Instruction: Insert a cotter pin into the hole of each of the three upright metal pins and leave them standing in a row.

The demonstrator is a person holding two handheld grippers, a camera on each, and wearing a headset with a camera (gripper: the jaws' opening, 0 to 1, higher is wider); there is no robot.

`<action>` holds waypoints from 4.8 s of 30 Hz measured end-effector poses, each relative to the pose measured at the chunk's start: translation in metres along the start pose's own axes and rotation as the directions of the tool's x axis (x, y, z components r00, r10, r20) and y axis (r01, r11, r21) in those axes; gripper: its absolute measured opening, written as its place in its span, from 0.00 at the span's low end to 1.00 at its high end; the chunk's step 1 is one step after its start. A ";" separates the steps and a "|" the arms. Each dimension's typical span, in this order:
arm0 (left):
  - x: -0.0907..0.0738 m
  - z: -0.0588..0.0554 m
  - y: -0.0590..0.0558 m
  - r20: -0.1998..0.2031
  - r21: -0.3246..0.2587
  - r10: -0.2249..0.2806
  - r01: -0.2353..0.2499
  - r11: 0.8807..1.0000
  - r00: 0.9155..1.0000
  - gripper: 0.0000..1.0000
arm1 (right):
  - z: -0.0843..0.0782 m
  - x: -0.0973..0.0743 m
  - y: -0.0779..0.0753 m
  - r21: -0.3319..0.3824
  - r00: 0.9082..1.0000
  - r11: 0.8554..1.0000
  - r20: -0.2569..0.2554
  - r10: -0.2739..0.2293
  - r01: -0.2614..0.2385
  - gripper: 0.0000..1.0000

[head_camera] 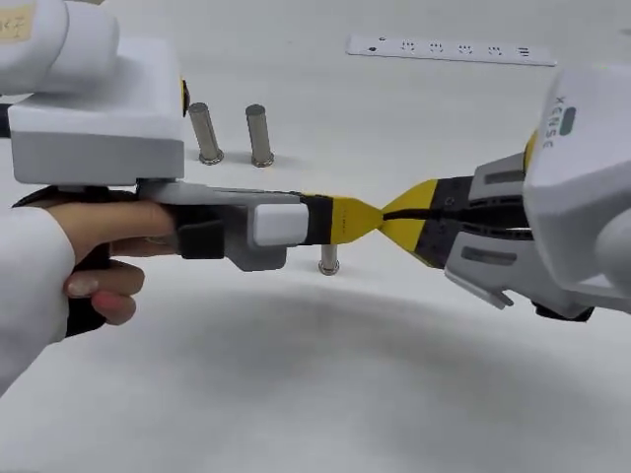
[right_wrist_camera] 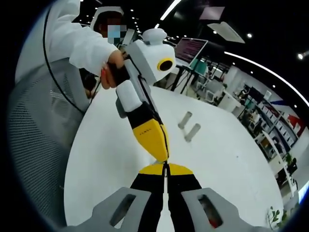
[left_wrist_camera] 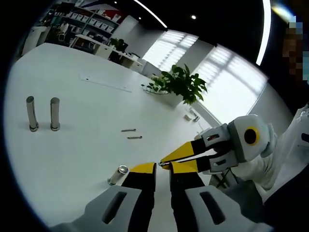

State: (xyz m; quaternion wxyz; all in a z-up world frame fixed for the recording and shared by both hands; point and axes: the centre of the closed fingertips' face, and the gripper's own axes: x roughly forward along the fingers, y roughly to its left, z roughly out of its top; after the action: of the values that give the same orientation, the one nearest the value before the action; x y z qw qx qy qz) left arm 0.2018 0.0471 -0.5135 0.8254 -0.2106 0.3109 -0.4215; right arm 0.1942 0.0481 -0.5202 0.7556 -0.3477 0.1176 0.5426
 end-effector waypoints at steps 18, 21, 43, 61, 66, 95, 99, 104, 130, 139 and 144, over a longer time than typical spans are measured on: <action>0.001 0.000 -0.006 -0.001 -0.025 -0.010 0.010 1.000 1.000 0.00 | 0.002 -0.001 -0.002 -0.027 1.000 1.000 0.002 -0.007 0.007 0.00; 0.001 -0.001 -0.007 -0.003 -0.028 -0.009 0.009 1.000 1.000 0.00 | 0.002 0.000 -0.002 -0.031 1.000 1.000 0.001 -0.006 0.006 0.00; -0.001 0.000 -0.008 -0.001 -0.053 -0.015 0.015 0.999 1.000 0.00 | 0.003 -0.001 -0.003 -0.070 1.000 0.997 -0.001 -0.021 0.021 0.00; -0.003 -0.007 -0.012 -0.048 -0.025 -0.012 0.011 1.000 0.999 0.00 | 0.003 0.000 0.001 -0.064 1.000 0.998 0.002 -0.012 0.012 0.00; -0.003 -0.010 -0.010 -0.074 -0.013 -0.006 0.005 1.000 0.997 0.00 | 0.001 0.000 0.004 -0.071 1.000 0.997 0.001 -0.003 0.003 0.00; -0.006 -0.013 0.001 -0.102 0.030 0.019 -0.016 0.999 0.995 0.00 | -0.018 -0.001 -0.003 -0.029 0.999 1.000 -0.046 -0.004 0.003 0.15; -0.003 -0.021 -0.004 -0.126 0.075 0.019 -0.009 0.997 0.992 0.00 | -0.028 0.000 0.000 0.059 0.998 0.998 -0.055 0.038 -0.034 0.18; -0.003 -0.026 -0.008 -0.138 0.105 0.016 -0.001 0.995 0.990 0.00 | -0.032 -0.005 0.011 0.214 0.992 0.969 -0.011 0.127 -0.122 0.21; -0.020 -0.020 -0.044 -0.146 0.336 -0.142 0.184 0.924 0.979 0.00 | 0.005 -0.040 0.024 0.586 0.759 0.485 0.465 0.456 -0.650 0.24; -0.021 -0.020 -0.053 -0.152 0.355 -0.184 0.228 0.907 0.971 0.00 | 0.008 -0.037 0.029 0.580 0.720 0.433 0.493 0.488 -0.690 0.15; -0.020 -0.021 -0.056 -0.153 0.369 -0.191 0.236 0.899 0.970 0.00 | 0.010 -0.038 0.028 0.585 0.714 0.417 0.502 0.489 -0.696 0.03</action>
State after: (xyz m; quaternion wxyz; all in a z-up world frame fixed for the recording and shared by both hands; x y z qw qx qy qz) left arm 0.1466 0.0303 -0.4880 0.7805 -0.0535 0.2433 -0.5734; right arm 0.1525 0.0314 -0.5027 0.5915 0.1287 0.3455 0.7171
